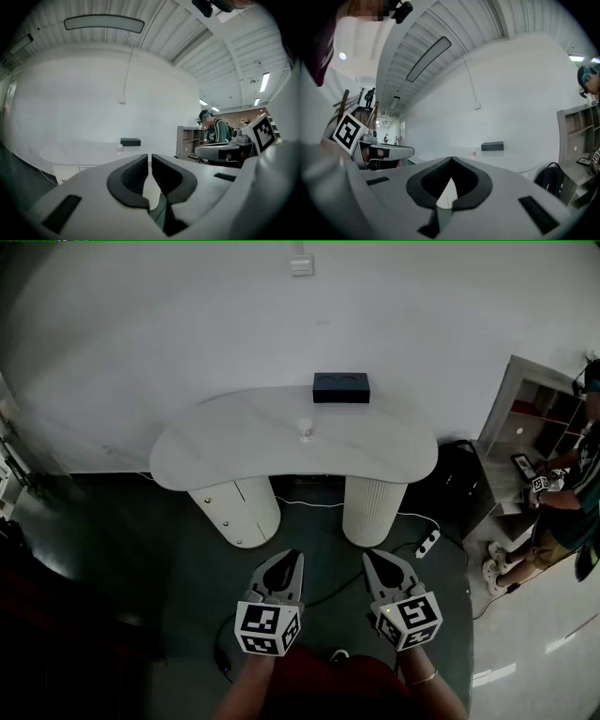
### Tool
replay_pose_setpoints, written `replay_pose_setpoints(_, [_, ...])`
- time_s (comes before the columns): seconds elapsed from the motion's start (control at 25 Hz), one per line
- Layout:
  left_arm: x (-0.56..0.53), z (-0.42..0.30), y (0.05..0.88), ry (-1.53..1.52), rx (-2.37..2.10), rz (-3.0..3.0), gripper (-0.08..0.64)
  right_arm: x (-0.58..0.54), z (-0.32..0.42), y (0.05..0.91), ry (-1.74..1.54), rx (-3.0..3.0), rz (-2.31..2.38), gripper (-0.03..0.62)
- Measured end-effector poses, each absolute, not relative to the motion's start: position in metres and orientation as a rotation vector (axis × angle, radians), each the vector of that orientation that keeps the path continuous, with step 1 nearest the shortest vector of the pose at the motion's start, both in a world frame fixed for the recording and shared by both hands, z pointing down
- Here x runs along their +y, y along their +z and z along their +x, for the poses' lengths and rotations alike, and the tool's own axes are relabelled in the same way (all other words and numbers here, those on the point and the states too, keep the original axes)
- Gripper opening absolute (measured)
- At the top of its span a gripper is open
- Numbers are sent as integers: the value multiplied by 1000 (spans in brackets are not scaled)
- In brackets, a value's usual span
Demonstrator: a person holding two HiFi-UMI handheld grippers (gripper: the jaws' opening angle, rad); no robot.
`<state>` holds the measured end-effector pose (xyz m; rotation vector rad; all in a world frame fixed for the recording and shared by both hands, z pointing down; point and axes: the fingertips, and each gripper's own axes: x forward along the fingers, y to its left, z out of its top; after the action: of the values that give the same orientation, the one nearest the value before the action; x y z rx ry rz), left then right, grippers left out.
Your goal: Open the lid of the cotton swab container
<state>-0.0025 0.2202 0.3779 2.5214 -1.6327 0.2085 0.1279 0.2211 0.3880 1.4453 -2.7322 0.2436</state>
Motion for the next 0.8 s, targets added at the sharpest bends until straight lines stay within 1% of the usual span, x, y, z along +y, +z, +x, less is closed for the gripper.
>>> replay_pose_setpoints(0.36, [210, -1, 384, 232, -1659, 2507, 46, 209, 134, 393, 267, -2748, 1435, 15])
replay_pose_setpoints(0.8, [143, -12, 396, 235, -1662, 2498, 48, 154, 135, 407, 289, -2718, 1469, 17])
